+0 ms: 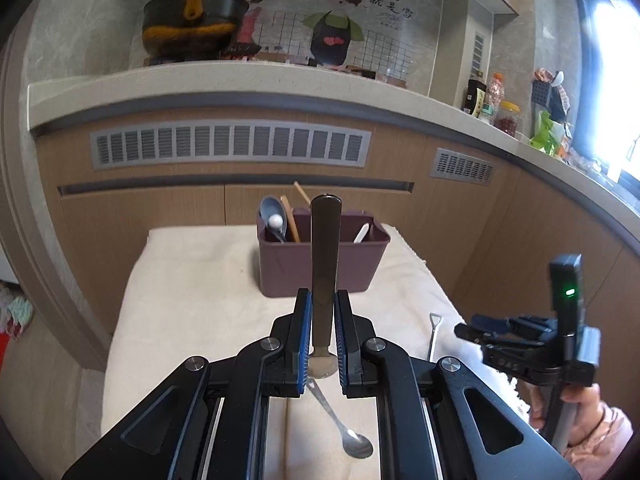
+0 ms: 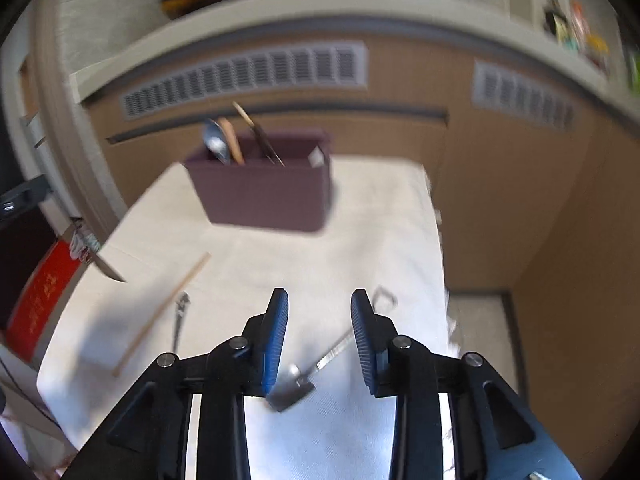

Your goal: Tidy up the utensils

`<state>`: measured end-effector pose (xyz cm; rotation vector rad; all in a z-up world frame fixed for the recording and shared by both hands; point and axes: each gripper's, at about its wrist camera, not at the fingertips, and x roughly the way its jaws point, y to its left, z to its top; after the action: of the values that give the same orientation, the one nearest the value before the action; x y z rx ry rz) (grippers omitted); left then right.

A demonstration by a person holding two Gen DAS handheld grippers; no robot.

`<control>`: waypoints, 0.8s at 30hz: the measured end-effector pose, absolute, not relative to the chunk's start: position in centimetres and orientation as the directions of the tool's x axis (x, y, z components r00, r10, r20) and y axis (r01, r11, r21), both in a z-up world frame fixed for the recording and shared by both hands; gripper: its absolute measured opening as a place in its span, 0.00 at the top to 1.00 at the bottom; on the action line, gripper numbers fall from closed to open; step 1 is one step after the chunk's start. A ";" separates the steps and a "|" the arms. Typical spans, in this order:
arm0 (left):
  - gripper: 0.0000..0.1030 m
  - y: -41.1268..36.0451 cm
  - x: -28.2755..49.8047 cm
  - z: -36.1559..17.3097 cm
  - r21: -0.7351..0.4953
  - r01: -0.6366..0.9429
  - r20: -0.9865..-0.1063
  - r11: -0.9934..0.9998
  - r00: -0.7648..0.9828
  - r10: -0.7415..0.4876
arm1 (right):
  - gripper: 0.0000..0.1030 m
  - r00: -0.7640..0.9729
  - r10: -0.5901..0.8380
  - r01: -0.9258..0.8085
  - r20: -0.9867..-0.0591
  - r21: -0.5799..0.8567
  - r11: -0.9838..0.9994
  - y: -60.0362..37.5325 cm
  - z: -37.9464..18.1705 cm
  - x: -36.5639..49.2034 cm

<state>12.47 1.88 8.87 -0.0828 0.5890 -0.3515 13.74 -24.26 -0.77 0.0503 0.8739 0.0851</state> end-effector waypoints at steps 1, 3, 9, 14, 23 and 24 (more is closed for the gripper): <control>0.89 2.1 12.8 8.3 -0.185 0.297 -0.538 0.937 0.767 -0.350 | 0.70 0.614 0.078 -0.018 -0.785 0.084 0.996 -24.8 -2.2 14.2; 0.89 2.3 13.0 7.6 -0.192 0.293 -0.546 0.937 0.761 -0.350 | 0.70 0.570 0.087 0.023 -0.817 0.121 0.992 -25.5 -4.1 15.0; 0.89 3.1 13.9 6.1 -0.214 0.287 -0.565 0.934 0.743 -0.358 | 0.70 0.552 0.021 0.111 -0.834 0.099 0.989 -25.5 -6.6 18.4; 0.89 3.6 14.2 5.4 -0.232 0.276 -0.572 0.933 0.737 -0.361 | 0.70 0.556 -0.115 0.128 -0.823 -0.052 0.990 -23.9 -7.5 20.9; 0.89 3.7 14.5 5.0 -0.244 0.265 -0.582 0.933 0.729 -0.359 | 0.83 0.645 -0.018 0.011 -0.764 -0.014 1.000 -23.6 -5.0 18.7; 0.89 3.7 14.5 5.0 -0.249 0.264 -0.582 0.932 0.728 -0.362 | 0.86 0.662 -0.009 0.005 -0.750 -0.008 1.000 -23.6 -4.2 18.2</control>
<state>14.53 3.68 5.03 -0.1527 0.6722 -0.3462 18.24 -23.59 -4.24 -0.0052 0.8476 -0.0083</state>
